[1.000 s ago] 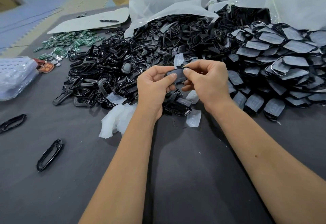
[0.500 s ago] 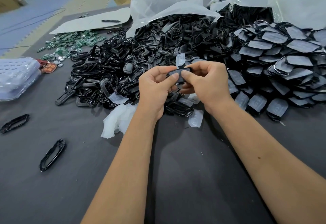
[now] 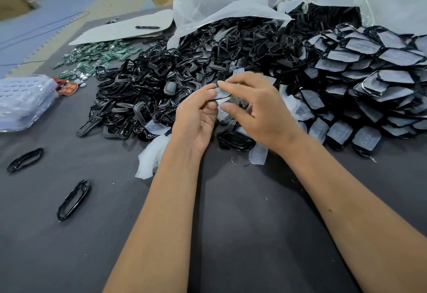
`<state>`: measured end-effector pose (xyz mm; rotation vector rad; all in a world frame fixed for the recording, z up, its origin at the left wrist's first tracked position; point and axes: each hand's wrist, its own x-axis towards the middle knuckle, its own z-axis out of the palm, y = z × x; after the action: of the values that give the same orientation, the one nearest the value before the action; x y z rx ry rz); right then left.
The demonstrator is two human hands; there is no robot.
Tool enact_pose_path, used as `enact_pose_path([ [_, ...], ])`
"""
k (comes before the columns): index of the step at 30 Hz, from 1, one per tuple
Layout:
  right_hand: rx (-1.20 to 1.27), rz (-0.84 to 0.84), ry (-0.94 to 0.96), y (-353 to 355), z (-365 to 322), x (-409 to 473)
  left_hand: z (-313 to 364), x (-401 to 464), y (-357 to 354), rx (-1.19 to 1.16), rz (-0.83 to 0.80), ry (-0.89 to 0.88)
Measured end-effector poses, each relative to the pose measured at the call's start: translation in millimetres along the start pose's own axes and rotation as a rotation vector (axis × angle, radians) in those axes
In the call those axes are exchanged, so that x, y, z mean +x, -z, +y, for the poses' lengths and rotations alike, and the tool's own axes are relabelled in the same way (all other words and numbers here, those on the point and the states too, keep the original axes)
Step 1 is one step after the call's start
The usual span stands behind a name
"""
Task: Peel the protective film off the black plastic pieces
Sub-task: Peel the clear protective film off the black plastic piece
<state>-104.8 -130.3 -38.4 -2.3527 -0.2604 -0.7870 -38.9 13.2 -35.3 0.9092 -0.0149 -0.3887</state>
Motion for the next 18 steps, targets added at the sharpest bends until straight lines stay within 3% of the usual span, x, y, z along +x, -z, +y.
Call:
enact_pose_path([
  [5, 0.015, 0.18, -0.061, -2.8, -4.1, 0.0, 2.8, -3.0, -0.9, -0.093, -0.055, 0.057],
  [10, 0.611, 0.203, -0.513, -2.5, -8.5, 3.9, -6.8, -4.2, -7.1, 0.096, -0.018, -0.082],
  [15, 0.969, 0.074, -0.737, -1.1, -7.1, 4.3, -3.8, -4.5, -4.8, 0.193, -0.023, -0.09],
  [18, 1.053, 0.069, -0.735, 0.9, -2.9, 4.6, -5.7, -4.3, -7.3, 0.161, -0.028, -0.084],
])
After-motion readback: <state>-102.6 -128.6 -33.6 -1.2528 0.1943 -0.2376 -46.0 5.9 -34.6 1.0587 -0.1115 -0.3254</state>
